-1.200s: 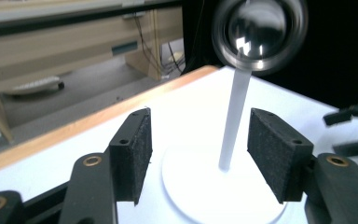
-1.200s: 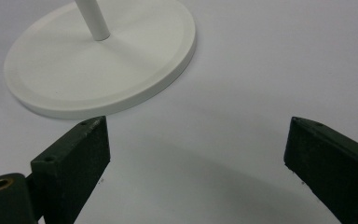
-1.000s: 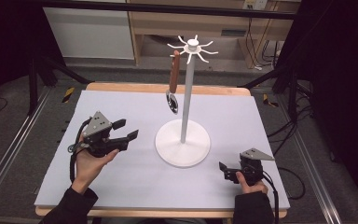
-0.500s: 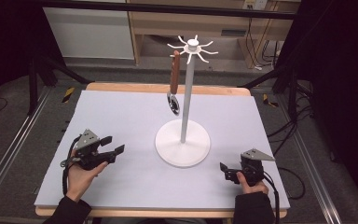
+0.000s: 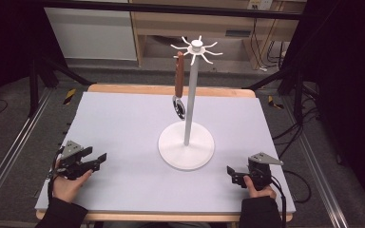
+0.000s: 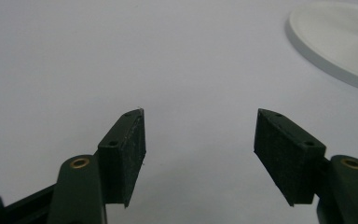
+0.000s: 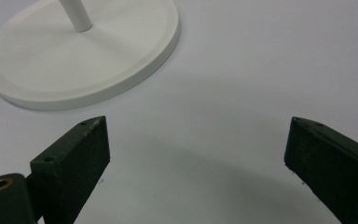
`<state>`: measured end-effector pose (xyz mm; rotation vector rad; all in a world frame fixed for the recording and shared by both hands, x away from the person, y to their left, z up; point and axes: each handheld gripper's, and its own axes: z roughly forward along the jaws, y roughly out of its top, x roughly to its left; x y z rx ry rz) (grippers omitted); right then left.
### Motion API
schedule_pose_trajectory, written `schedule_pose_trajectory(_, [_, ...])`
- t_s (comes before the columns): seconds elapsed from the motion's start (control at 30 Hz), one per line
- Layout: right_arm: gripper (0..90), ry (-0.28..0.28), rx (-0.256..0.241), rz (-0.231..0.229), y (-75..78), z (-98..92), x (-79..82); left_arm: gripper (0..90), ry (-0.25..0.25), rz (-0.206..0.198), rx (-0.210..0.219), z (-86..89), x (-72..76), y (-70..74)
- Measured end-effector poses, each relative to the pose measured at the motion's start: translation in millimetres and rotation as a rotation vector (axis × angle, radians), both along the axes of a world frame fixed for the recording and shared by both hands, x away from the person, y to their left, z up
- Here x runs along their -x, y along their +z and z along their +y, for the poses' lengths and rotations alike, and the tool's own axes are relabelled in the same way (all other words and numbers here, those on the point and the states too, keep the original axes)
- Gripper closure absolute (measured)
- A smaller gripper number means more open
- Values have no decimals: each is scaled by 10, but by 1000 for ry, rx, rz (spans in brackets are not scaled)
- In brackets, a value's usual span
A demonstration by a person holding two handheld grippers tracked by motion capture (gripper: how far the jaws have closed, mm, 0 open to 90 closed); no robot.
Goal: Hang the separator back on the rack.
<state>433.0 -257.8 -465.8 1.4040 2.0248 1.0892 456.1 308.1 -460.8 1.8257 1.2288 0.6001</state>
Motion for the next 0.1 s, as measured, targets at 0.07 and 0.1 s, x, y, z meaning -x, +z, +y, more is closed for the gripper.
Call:
schedule_pose_trajectory(0.07, [72,0,5,1,-7,2,-7,328,5,6,-5,22,-14,-23])
schedule_pose_trajectory(0.1, [72,-2,5,3,-8,4,-6,326,7,9,-11,30,-18,-28])
